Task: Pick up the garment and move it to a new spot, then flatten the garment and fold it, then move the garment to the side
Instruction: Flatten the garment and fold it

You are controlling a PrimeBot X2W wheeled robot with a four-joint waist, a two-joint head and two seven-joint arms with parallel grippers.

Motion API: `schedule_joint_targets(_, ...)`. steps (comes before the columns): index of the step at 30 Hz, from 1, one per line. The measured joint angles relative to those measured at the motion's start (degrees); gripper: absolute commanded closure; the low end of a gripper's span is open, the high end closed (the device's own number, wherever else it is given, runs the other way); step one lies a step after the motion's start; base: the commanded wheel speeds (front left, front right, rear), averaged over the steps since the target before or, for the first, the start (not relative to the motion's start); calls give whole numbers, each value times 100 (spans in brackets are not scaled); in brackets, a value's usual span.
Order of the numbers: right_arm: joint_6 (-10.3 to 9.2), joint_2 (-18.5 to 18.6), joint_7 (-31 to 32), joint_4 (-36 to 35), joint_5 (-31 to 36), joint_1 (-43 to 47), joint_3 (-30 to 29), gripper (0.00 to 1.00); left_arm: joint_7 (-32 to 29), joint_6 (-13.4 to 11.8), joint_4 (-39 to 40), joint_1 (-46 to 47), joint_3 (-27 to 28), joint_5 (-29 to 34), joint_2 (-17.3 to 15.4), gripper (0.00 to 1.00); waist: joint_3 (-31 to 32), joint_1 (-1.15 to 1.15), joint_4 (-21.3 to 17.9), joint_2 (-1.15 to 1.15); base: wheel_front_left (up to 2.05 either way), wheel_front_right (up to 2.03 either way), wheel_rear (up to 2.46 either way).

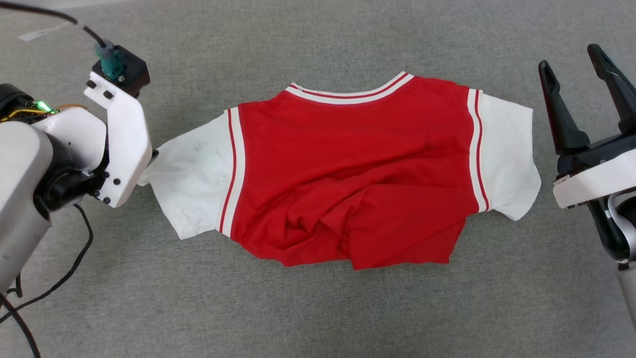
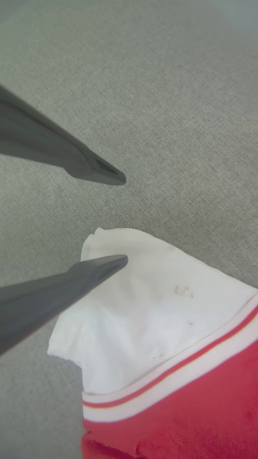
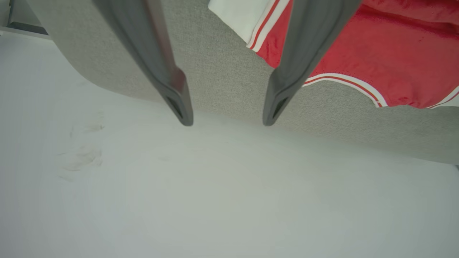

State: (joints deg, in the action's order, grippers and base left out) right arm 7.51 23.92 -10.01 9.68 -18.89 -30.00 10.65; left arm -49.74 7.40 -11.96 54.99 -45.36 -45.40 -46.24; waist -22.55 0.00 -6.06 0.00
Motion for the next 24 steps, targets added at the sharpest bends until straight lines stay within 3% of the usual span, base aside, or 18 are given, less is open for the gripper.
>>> schedule_joint_targets(11,0,-160,48,12,18,-127,144,0,-572,0,-305,645,-1412,-542,-235,0,-402,-1,-226,0,0,0,0)
schedule_joint_targets(12,0,-149,48,40,12,-156,141,0,-556,0,-308,684,-1494,-591,-253,93,-413,-1,-236,0,0,0,0)
schedule_joint_targets(13,0,-125,49,60,13,-183,142,0,-464,0,-304,730,-1560,-617,-271,100,-419,-1,-240,0,0,0,0)
schedule_joint_targets(19,0,167,301,70,29,-560,168,0,175,0,-402,817,-1768,-895,-301,100,-307,-1,-213,0,0,0,0)
schedule_joint_targets(24,0,704,1385,47,-338,-992,405,0,769,0,-245,998,-1786,-985,-354,100,-148,-1,-124,0,0,0,0)
